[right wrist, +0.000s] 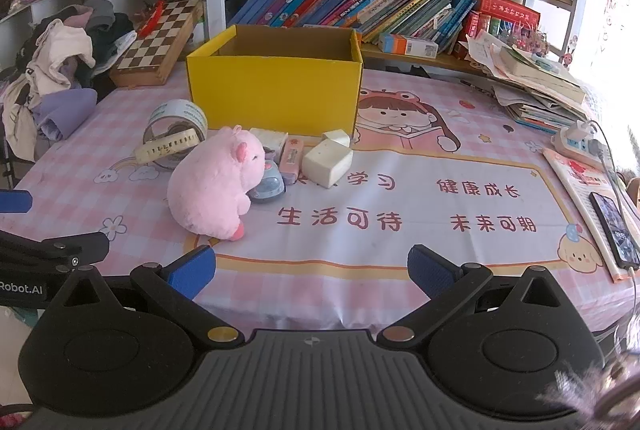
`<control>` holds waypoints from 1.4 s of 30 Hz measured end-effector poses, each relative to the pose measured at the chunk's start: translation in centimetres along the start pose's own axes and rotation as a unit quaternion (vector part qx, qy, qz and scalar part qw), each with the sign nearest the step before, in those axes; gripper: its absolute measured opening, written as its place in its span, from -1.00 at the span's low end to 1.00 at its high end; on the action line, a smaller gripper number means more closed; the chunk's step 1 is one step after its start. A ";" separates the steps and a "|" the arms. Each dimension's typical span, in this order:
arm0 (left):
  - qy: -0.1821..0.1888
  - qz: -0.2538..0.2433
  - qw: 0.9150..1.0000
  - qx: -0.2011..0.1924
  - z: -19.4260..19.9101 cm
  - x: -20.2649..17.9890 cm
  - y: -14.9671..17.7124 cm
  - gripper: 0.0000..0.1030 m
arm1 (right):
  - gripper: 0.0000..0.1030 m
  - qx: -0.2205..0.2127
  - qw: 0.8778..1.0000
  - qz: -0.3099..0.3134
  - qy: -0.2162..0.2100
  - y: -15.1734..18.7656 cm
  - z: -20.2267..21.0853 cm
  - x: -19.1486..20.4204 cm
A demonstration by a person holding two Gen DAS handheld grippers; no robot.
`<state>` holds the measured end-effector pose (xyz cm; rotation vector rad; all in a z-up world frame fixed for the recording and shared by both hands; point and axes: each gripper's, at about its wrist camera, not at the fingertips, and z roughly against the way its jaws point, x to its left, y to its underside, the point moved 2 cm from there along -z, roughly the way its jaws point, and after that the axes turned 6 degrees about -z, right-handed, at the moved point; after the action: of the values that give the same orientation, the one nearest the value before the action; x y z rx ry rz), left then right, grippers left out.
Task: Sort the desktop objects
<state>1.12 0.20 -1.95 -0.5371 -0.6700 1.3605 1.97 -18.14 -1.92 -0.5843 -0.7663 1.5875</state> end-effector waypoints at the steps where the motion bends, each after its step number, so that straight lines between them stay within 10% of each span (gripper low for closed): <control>1: 0.000 -0.001 1.000 0.000 0.0 0.0 0.0 1.00 | 1.00 -0.001 1.000 0.000 0.000 0.0 0.0 0.0; 42: 0.006 -0.002 1.000 -0.005 -0.3 0.4 -0.1 1.00 | 1.00 0.005 1.000 0.001 0.004 -0.4 -0.5 0.2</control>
<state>1.43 0.62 -2.00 -0.5512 -0.6689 1.3491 2.62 -17.80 -1.94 -0.5830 -0.7519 1.5892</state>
